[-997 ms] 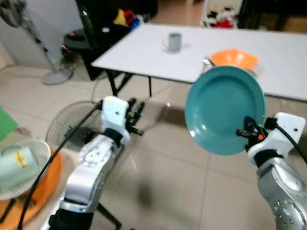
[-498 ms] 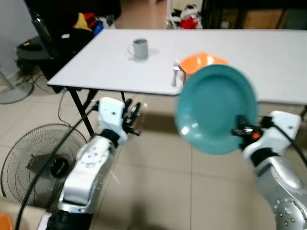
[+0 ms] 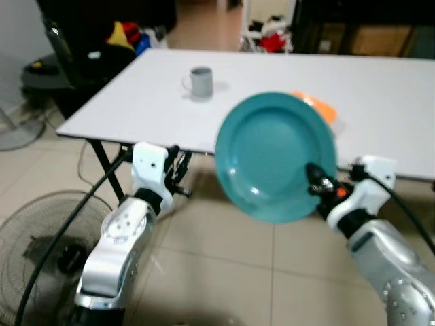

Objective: Setting the table

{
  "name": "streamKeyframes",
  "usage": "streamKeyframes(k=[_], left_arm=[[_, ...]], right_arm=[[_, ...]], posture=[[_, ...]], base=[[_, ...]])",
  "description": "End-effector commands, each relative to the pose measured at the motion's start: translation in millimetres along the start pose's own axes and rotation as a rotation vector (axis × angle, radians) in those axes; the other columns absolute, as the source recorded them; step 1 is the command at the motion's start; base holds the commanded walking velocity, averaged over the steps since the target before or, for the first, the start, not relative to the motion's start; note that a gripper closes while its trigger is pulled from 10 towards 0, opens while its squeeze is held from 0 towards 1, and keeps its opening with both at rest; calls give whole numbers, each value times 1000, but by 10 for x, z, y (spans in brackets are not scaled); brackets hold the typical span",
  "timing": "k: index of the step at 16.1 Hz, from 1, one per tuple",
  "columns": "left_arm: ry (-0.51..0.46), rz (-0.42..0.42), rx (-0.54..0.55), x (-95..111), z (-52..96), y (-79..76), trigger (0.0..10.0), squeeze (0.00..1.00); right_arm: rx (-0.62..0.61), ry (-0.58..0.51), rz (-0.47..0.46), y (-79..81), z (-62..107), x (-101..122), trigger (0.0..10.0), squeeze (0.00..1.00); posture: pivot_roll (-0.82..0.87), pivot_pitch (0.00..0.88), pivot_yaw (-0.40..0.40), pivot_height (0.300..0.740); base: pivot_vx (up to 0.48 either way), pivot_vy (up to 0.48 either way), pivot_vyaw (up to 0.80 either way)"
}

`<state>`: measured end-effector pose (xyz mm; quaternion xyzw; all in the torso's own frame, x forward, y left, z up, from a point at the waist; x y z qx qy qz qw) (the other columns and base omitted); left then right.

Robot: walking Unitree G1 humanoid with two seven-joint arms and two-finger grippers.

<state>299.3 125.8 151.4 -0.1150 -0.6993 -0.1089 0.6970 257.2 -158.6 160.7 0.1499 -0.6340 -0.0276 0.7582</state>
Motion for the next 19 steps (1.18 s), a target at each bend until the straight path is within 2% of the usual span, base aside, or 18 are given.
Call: streamKeyframes(k=[1, 9, 19], left_arm=[[-7, -19, 28, 36, 29, 94, 10000, 0], [4, -27, 37, 14, 70, 123, 10000, 0], [6, -25, 45, 16, 133, 116, 10000, 0]], right_arm=[[74, -30, -15, 155, -15, 74, 10000, 0], [126, 9, -67, 194, -34, 23, 10000, 0], [200, 47, -72, 265, -40, -15, 10000, 0]], posture=[[46, 0, 52, 740], [52, 0, 50, 740], [63, 0, 32, 740]], base=[[371, 0, 0], [368, 0, 0], [370, 0, 0]])
Point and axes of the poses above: a point about 5 cm out from each wrist's last joint towards the gripper, its own z axis pointing back from the gripper into the wrist, its own x axis along the axis of the wrist's last joint, y = z × x, the point moved 3 cm from there along -z, pointing out of the wrist towards the gripper, and after that the axes turned 3 degrees about z, right-handed, at the moved point
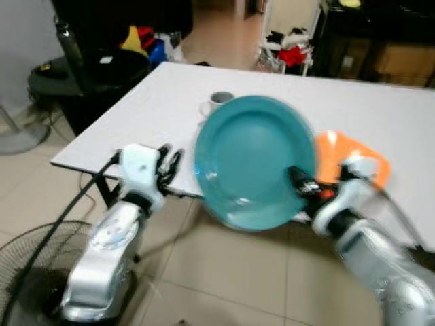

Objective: Setting the table

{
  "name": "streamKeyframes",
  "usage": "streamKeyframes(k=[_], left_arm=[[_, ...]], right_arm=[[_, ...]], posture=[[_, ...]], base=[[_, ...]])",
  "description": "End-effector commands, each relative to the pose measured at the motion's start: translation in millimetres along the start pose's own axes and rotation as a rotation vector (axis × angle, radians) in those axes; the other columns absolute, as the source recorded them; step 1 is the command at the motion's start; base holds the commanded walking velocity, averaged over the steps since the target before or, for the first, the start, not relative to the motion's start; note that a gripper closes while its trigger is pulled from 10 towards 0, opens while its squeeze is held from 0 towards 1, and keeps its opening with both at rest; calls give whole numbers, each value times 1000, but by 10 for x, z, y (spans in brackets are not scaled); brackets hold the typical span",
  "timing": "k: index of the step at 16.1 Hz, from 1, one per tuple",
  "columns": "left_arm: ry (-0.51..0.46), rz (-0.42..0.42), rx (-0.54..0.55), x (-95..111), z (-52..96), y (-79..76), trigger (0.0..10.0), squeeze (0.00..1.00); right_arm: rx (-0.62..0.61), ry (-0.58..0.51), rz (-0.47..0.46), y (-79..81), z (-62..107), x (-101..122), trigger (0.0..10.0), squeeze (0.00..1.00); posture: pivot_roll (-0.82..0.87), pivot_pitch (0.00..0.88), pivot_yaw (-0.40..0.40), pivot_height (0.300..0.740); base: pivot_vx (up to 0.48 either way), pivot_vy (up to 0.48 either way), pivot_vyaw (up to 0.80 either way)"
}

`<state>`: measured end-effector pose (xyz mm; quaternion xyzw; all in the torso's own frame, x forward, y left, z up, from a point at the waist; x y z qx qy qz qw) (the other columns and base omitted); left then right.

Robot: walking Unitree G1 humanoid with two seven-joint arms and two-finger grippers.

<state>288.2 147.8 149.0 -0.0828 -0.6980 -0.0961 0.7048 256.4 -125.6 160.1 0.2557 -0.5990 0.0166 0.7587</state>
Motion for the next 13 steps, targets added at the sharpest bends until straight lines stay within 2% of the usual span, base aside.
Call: streamKeyframes(k=[1, 7, 12, 13], left_arm=[[-6, -1, -10, 28, 2, -43, 10000, 0], [11, -20, 3, 7, 107, 21, 10000, 0], [53, -31, -143, -33, 150, -106, 10000, 0], [67, -21, -193, -39, 171, -123, 10000, 0]], right_arm=[[-2, -8, 5, -37, 29, 38, 10000, 0], [42, 43, -46, 12, -4, -91, 10000, 0], [98, 137, -168, 46, -74, -240, 10000, 0], [74, 159, -195, 6, -151, -286, 10000, 0]], posture=[[73, 0, 21, 740], [94, 0, 20, 740], [99, 0, 31, 740], [97, 0, 40, 740]], base=[[371, 0, 0], [369, 0, 0], [0, 0, 0], [0, 0, 0]])
Point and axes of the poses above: a point about 5 cm out from each wrist's last joint towards the gripper, its own z axis pointing back from the gripper into the wrist, its own x axis along the axis of the wrist's last joint, y = z × x, the point moved 3 cm from there along -z, pointing out of the wrist towards the gripper, and after that the axes turned 3 degrees about z, right-handed, at the moved point
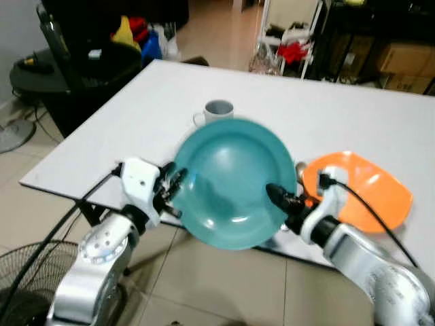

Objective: Setting the table

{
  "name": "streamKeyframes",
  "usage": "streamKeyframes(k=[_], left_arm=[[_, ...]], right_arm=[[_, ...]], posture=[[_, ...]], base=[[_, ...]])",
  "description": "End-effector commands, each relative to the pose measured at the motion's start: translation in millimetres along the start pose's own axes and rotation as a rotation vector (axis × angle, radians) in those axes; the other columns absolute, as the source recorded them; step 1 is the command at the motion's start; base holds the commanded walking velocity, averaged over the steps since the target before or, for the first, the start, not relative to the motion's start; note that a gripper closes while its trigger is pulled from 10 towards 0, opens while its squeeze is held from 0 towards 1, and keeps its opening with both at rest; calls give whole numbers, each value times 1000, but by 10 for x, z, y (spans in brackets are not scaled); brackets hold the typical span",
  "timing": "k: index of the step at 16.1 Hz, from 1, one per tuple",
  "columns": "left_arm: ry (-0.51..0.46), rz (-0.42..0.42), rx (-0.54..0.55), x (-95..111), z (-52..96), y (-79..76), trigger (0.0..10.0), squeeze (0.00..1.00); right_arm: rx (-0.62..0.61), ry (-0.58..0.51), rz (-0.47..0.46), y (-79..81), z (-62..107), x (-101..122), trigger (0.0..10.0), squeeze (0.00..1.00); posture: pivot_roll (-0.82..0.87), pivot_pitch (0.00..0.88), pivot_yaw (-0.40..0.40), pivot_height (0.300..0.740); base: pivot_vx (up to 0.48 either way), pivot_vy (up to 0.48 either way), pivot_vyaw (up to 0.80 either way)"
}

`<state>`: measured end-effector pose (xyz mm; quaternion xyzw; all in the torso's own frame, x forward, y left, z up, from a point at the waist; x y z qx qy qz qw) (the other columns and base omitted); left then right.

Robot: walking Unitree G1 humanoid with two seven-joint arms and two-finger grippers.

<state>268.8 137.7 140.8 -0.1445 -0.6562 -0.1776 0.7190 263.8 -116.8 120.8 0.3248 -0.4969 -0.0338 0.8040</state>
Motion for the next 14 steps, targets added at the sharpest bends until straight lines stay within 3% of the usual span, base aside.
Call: streamKeyframes(k=[1, 5, 6, 11, 14], left_arm=[[6, 2, -36, 22, 47, 4, 10000, 0], [50, -33, -128, 21, 94, 34, 10000, 0], [50, -20, -158, 41, 87, 17, 10000, 0], [81, -16, -249, 32, 127, -88, 10000, 0], [80, -16, -252, 49, 118, -80, 10000, 0]], right_arm=[[25, -8, -34, 55, -79, 40, 10000, 0], [-12, 7, -204, -82, -387, 98, 10000, 0], [-52, 56, -247, -151, -510, 67, 10000, 0], [-52, 167, -414, -197, -775, 45, 10000, 0], [-86, 205, -448, -239, -876, 78, 10000, 0]], posture=[[97, 0, 40, 740], [115, 0, 41, 740], [117, 0, 47, 740], [126, 0, 47, 740], [128, 0, 46, 740]], base=[[0, 0, 0], [0, 0, 0], [0, 0, 0], [0, 0, 0], [0, 0, 0]])
Point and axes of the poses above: a point about 5 cm out from each wrist's last joint towards the gripper, its own z axis pointing back from the gripper into the wrist, its own x axis along the axis of the wrist's last joint, y = z × x, the point moved 3 cm from there along -z, pointing out of the wrist towards the gripper, and after that the axes turned 3 degrees about z, right-handed, at the moved point
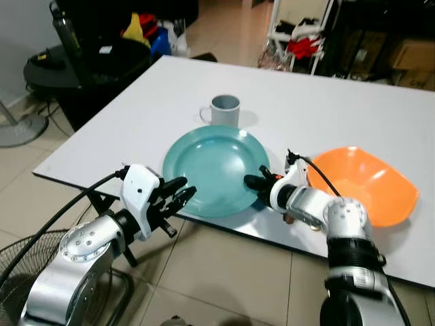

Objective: Setting the table

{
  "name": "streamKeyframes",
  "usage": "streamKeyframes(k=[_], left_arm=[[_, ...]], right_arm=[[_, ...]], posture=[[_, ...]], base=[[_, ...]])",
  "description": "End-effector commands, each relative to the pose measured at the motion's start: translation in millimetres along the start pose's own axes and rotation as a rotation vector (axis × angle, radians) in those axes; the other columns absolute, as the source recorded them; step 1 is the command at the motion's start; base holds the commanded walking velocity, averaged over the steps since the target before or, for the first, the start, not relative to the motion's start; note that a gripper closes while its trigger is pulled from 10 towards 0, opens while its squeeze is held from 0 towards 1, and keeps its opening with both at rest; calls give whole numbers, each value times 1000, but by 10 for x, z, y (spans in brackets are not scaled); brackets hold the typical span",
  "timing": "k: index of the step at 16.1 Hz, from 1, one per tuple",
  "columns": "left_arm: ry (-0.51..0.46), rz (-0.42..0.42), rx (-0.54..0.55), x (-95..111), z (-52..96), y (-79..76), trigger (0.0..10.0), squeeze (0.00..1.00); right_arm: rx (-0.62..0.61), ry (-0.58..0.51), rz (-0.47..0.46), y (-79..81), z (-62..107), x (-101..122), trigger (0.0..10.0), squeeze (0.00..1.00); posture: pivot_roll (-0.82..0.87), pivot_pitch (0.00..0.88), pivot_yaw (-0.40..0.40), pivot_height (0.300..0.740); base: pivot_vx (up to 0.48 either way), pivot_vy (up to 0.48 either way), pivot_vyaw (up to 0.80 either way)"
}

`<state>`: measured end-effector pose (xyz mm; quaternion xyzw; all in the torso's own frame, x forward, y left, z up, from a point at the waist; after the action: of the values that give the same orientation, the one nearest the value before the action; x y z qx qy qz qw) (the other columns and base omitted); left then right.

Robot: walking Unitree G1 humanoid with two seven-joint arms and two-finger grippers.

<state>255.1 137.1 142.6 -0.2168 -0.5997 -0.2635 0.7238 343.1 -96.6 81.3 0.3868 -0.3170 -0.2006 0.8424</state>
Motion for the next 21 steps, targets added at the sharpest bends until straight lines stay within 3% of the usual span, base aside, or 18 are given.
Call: streamKeyframes(k=[1, 4, 9, 13, 14, 15, 16, 21], left_arm=[[-7, -5, -25, 51, -10, -27, 10000, 0], [0, -4, -49, 63, -21, -63, 10000, 0], [0, 9, -76, 92, -32, -115, 10000, 0], [21, 19, -101, 60, -55, -183, 10000, 0], [22, 19, -102, 59, -55, -184, 10000, 0], [23, 20, -102, 61, -59, -183, 10000, 0], [24, 20, -103, 62, -58, -184, 10000, 0], [29, 19, -102, 61, -52, -186, 10000, 0]], right_arm=[[15, -5, -28, 78, -29, 64, 10000, 0], [-35, 69, -63, 81, -126, 51, 10000, 0], [-118, -14, -205, -5, -205, 186, 10000, 0], [-167, -64, -201, -81, -191, 277, 10000, 0], [-171, -67, -202, -87, -190, 278, 10000, 157], [-174, -66, -206, -92, -194, 273, 10000, 776], [-174, -61, -208, -94, -201, 264, 10000, 988], [-157, -34, -180, -69, -204, 230, 10000, 1000]], posture=[[127, 0, 46, 740], [130, 0, 46, 740], [140, 0, 39, 740], [138, 0, 42, 740], [135, 0, 47, 740], [135, 0, 47, 740], [135, 0, 48, 740], [136, 0, 47, 740]], base=[[0, 0, 0], [0, 0, 0], [0, 0, 0], [0, 0, 0], [0, 0, 0], [0, 0, 0], [0, 0, 0], [0, 0, 0]])
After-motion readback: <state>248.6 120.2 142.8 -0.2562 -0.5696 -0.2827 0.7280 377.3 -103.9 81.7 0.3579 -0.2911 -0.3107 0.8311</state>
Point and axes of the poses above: a point about 5 cm out from each wrist's last joint towards the gripper, its own z axis pointing back from the gripper into the wrist, its own x axis along the axis of the wrist's last joint, y = z × x, the point moved 3 cm from there along -z, pointing out of the wrist towards the gripper, and after that the axes turned 3 degrees about z, right-handed, at the moved point
